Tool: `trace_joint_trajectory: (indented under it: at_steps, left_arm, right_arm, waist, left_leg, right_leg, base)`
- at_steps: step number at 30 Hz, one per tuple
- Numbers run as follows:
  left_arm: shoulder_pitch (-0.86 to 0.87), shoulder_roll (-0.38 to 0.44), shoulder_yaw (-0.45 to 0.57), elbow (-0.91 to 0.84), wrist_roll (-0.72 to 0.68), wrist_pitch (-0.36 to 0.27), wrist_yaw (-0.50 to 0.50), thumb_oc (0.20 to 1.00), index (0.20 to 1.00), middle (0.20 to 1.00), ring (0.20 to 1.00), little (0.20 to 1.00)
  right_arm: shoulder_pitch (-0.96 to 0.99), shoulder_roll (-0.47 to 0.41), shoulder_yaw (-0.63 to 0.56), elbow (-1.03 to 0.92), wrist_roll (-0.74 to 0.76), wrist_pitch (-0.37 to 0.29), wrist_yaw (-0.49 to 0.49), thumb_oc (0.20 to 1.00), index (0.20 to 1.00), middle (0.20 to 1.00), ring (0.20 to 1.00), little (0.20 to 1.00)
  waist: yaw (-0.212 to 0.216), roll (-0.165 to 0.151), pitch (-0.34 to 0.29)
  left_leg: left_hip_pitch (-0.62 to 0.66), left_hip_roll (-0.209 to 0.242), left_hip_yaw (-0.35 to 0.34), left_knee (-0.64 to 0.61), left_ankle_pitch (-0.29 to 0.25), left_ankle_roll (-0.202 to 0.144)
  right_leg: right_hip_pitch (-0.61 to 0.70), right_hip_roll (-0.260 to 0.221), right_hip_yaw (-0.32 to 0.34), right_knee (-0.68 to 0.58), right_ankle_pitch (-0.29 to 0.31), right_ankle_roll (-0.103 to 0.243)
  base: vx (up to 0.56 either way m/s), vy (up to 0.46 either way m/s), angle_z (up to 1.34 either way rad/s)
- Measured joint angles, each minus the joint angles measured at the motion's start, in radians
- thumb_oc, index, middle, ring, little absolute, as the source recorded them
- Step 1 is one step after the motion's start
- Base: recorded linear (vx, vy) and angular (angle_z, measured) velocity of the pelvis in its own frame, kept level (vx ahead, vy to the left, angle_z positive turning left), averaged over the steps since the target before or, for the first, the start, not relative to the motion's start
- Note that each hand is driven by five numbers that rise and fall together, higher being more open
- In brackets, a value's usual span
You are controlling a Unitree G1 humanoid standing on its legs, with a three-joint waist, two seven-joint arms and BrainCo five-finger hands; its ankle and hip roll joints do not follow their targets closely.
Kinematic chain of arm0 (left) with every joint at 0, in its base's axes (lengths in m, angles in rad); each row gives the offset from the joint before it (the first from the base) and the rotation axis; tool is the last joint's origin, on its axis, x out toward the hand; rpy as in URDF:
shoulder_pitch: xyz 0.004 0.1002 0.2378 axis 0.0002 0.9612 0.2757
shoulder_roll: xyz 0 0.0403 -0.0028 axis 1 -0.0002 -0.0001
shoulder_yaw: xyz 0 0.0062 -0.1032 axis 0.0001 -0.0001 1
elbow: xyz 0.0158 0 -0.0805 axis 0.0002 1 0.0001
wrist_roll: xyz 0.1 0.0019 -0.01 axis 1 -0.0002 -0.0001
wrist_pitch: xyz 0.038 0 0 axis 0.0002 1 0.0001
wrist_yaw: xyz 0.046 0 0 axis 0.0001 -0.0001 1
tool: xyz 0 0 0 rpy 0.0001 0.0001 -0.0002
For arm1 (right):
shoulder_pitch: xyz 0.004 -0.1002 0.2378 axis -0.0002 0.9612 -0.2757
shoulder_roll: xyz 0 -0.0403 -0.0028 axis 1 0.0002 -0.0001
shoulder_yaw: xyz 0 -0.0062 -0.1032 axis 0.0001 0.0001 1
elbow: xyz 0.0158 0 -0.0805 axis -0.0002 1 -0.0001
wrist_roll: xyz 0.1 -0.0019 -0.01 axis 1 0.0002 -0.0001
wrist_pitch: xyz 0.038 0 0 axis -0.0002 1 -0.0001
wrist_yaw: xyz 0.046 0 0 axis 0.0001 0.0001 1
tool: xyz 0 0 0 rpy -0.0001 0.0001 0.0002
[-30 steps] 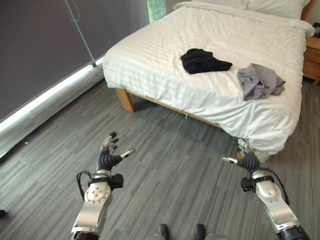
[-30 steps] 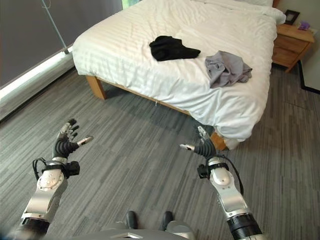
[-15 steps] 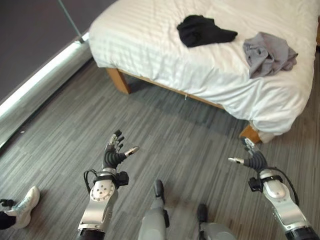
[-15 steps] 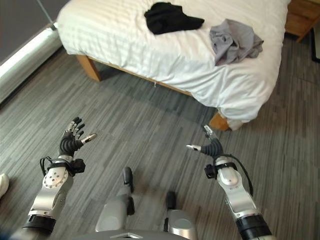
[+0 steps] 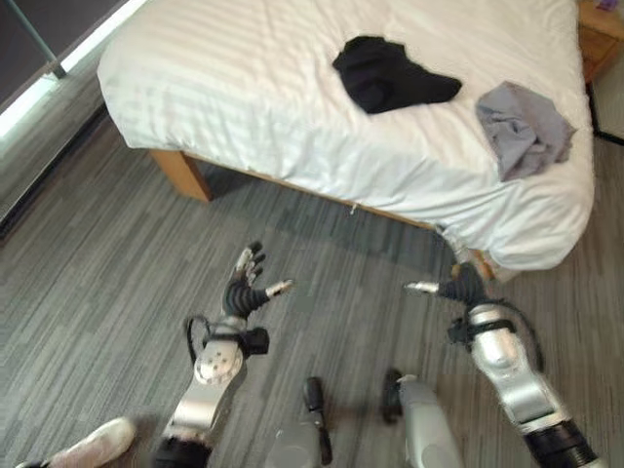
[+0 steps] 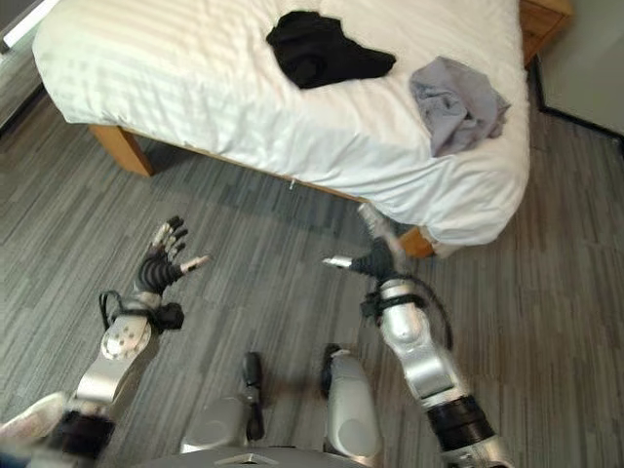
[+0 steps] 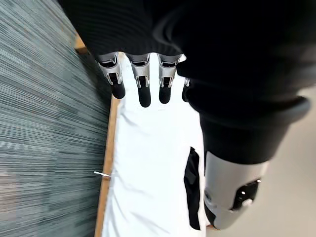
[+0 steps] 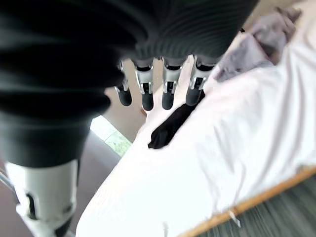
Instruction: Pick up bed clothes into laundry basket.
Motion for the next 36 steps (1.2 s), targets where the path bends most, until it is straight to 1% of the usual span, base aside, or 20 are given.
trace_joint_trajectory:
  at_steps: [1,2,4,5,7,8,10,12,14,15,16,18,20,22,23,25,27,29,32,36]
  left_arm:
    - [0.019,0.005,0.019,-0.001,-0.002,-0.013,-0.026,1.0,1.0,1.0,1.0,1.0]
    - [0.046,0.0,0.041,0.004,-0.002,-0.013,-0.034,1.0,1.0,1.0,1.0,1.0]
    - [0.068,-0.017,0.049,0.005,-0.001,-0.008,-0.027,1.0,1.0,1.0,1.0,1.0]
    - [0.058,-0.029,0.064,0.026,0.0,-0.006,-0.009,1.0,1.0,1.0,1.0,1.0]
    - [0.063,-0.017,0.03,0.014,0.02,-0.01,-0.015,1.0,1.0,1.0,1.0,1.0]
    - [0.061,-0.057,0.0,0.008,0.035,-0.006,-0.01,1.0,1.0,1.0,1.0,1.0]
    - [0.041,-0.078,-0.039,-0.014,0.039,-0.003,-0.008,1.0,1.0,1.0,1.0,1.0]
    - [0.03,-0.077,-0.047,-0.007,0.037,-0.039,-0.028,1.0,1.0,1.0,1.0,1.0]
    - [-0.036,-0.097,-0.054,0.026,0.035,-0.032,0.018,1.0,1.0,1.0,1.0,1.0]
    - [-0.066,-0.089,-0.069,0.028,0.039,-0.033,0.018,1.0,1.0,1.0,1.0,1.0]
    - [-0.105,-0.091,-0.08,0.038,0.039,-0.034,0.021,1.0,1.0,1.0,1.0,1.0]
    - [-0.137,-0.091,-0.084,0.035,0.04,-0.038,0.033,1.0,1.0,1.0,1.0,1.0]
    - [-0.137,-0.083,-0.081,0.045,0.039,-0.038,0.041,1.0,1.0,1.0,1.0,1.0]
    - [-0.119,-0.079,-0.07,0.068,0.038,-0.037,0.042,1.0,1.0,1.0,1.0,1.0]
    - [-0.117,-0.072,-0.062,0.119,0.037,-0.037,0.042,1.0,1.0,1.0,1.0,1.0]
    - [-0.119,-0.076,-0.041,0.166,0.033,-0.029,0.044,1.0,1.0,1.0,1.0,1.0]
    - [-0.105,-0.051,0.001,0.187,0.025,-0.024,0.046,1.0,1.0,1.0,1.0,1.0]
    - [-0.097,-0.024,0.023,0.189,0.019,-0.009,0.048,1.0,1.0,1.0,1.0,1.0]
    - [-0.093,0.024,0.031,0.167,0.013,-0.011,0.044,1.0,1.0,1.0,1.0,1.0]
    - [-0.107,0.046,0.021,0.165,-0.003,-0.013,0.037,1.0,1.0,1.0,1.0,1.0]
  right_arm:
    - [-0.035,-0.008,-0.02,0.034,-0.003,0.009,-0.013,1.0,1.0,1.0,1.0,1.0]
    - [-0.049,-0.011,-0.048,0.053,-0.004,0.019,-0.021,1.0,1.0,1.0,1.0,1.0]
    - [-0.03,0.0,-0.052,0.072,-0.005,0.027,-0.053,1.0,1.0,1.0,1.0,1.0]
    - [-0.047,0.001,-0.031,0.126,-0.023,0.038,-0.069,1.0,1.0,1.0,1.0,1.0]
    - [-0.04,-0.007,0.01,0.204,-0.055,0.049,-0.074,1.0,1.0,1.0,1.0,1.0]
    - [-0.009,-0.026,0.011,0.2,-0.083,0.065,-0.08,1.0,1.0,1.0,1.0,1.0]
    - [-0.017,-0.056,0.025,0.237,-0.131,0.09,-0.094,1.0,1.0,1.0,1.0,1.0]
    - [-0.076,-0.178,0.043,0.305,-0.195,0.116,-0.127,1.0,1.0,1.0,1.0,1.0]
    - [-0.132,-0.18,0.031,0.357,-0.198,0.151,-0.161,1.0,1.0,1.0,1.0,1.0]
    - [-0.146,-0.186,0.047,0.369,-0.22,0.155,-0.173,1.0,1.0,1.0,1.0,1.0]
    - [-0.162,-0.202,0.057,0.404,-0.245,0.154,-0.185,1.0,1.0,1.0,1.0,1.0]
    - [-0.189,-0.198,0.053,0.436,-0.263,0.185,-0.184,1.0,1.0,1.0,1.0,1.0]
    - [-0.169,-0.212,0.03,0.442,-0.274,0.189,-0.184,1.0,1.0,1.0,1.0,1.0]
    - [-0.161,-0.238,0.02,0.443,-0.264,0.197,-0.179,1.0,1.0,1.0,1.0,1.0]
    - [-0.205,-0.262,0.028,0.501,-0.253,0.189,-0.181,1.0,1.0,1.0,1.0,1.0]
    - [-0.237,-0.286,0.036,0.547,-0.236,0.19,-0.171,1.0,1.0,1.0,1.0,1.0]
    - [-0.236,-0.325,0.055,0.62,-0.223,0.19,-0.155,1.0,1.0,1.0,1.0,1.0]
    - [-0.284,-0.332,0.06,0.698,-0.208,0.194,-0.146,1.0,1.0,1.0,1.0,1.0]
    - [-0.35,-0.355,0.077,0.731,-0.179,0.185,-0.129,1.0,1.0,1.0,1.0,1.0]
    - [-0.455,-0.384,0.075,0.818,-0.112,0.177,-0.121,1.0,1.0,1.0,1.0,1.0]
  waist:
    - [0.0,-0.016,-0.009]
    - [-0.003,-0.013,-0.009]
    - [-0.023,-0.014,-0.017]
    - [0.01,-0.015,-0.036]
    - [0.041,-0.034,-0.079]
    - [0.023,-0.011,-0.11]
    - [0.017,0.031,-0.134]
    - [0.008,0.037,-0.136]
    - [0.024,0.038,-0.137]
    - [0.025,0.034,-0.136]
    - [0.024,0.037,-0.131]
    - [0.041,0.042,-0.122]
    - [0.024,0.028,-0.111]
    - [0.023,0.013,-0.094]
    - [0.029,0.008,-0.077]
    - [0.05,0.021,-0.049]
    - [0.066,-0.021,-0.042]
    - [0.066,-0.03,-0.042]
    - [0.089,-0.018,-0.04]
    - [0.112,-0.015,-0.041]
  left_leg:
    - [0.012,-0.024,0.018,0.001,-0.014,0.013]
    - [0.029,-0.039,0.012,0.014,-0.031,0.026]
    - [0.062,-0.039,0.01,0.023,-0.072,0.003]
    - [0.088,-0.038,0.02,0.013,-0.091,-0.004]
    - [0.131,-0.043,0.042,0.015,-0.126,-0.018]
    - [0.149,-0.019,0.036,0.028,-0.152,-0.053]
    - [0.174,0.017,0.021,0.023,-0.172,-0.074]
    - [0.091,0.033,0.042,0.284,-0.2,-0.138]
    - [-0.036,0.089,0.069,0.614,-0.227,-0.183]
    - [-0.079,0.108,0.059,0.675,-0.228,-0.199]
    - [-0.142,0.14,0.035,0.77,-0.211,-0.228]
    - [-0.224,0.209,0.018,0.81,-0.209,-0.232]
    - [-0.26,0.264,0.009,0.614,-0.189,-0.222]
    - [-0.195,0.257,0.009,0.271,-0.126,-0.214]
    - [-0.153,0.223,-0.031,0.019,-0.036,-0.209]
    - [-0.122,0.204,-0.106,-0.012,0.062,-0.202]
    - [-0.107,0.149,-0.139,-0.005,0.153,-0.184]
    - [-0.09,0.115,-0.125,-0.005,0.138,-0.156]
    - [-0.041,0.104,-0.095,-0.005,0.118,-0.126]
    - [-0.033,0.105,-0.071,-0.005,0.108,-0.127]
  right_leg:
    - [0.024,-0.012,-0.111,-0.111,0.031,-0.008]
    - [0.045,-0.02,-0.163,-0.129,0.059,-0.033]
    - [0.083,-0.021,-0.176,-0.114,0.089,-0.048]
    - [0.1,-0.023,-0.244,-0.088,0.092,-0.052]
    - [0.127,-0.018,-0.241,-0.085,0.155,-0.086]
    - [0.158,0.003,-0.253,-0.102,0.198,-0.159]
    - [0.189,0.044,-0.262,-0.11,0.174,-0.162]
    - [0.231,0.044,-0.26,-0.124,0.157,-0.185]
    - [0.283,0.023,-0.256,-0.124,0.139,-0.214]
    - [0.304,0.021,-0.232,-0.124,0.073,-0.247]
    - [0.318,0.026,-0.222,-0.125,0.05,-0.222]
    - [0.328,0.036,-0.198,-0.124,0.052,-0.218]
    - [0.357,0.021,-0.174,-0.124,0.038,-0.17]
    - [0.378,0.01,-0.135,-0.124,0.042,-0.121]
    - [0.378,-0.003,-0.072,-0.126,0.028,-0.098]
    - [0.394,-0.005,-0.022,-0.131,0.034,-0.059]
    - [0.398,-0.038,-0.048,-0.13,0.044,-0.043]
    - [0.405,-0.061,-0.072,-0.125,0.073,-0.072]
    - [0.431,-0.082,-0.057,-0.128,0.115,-0.053]
    - [0.43,-0.079,-0.032,-0.126,0.134,-0.029]
  base:
    - [0.42,-0.06,0.12]
    - [0.39,-0.02,0.14]
    - [0.57,-0.011,0.35]
    - [0.35,-0.005,-0.25]
    - [0.38,-0.009,-0.35]
    - [0.64,-0.033,0.21]
    - [0.42,-0.092,0.07]
    - [0.22,-0.126,-0.11]
    - [0.21,-0.077,-0.12]
    - [0.15,-0.064,-0.11]
    - [0.17,-0.009,-0.03]
    - [0.27,0.101,-0.42]
    - [0.4,0.321,-0.43]
    - [0.32,0.253,-0.66]
    - [0.27,0.128,-1.08]
    - [0.15,0.065,-1.08]
    - [0.25,0.162,-0.62]
    - [0.22,0.13,-0.15]
    - [0.17,0.089,-0.13]
    - [0.1,0.094,-0.14]
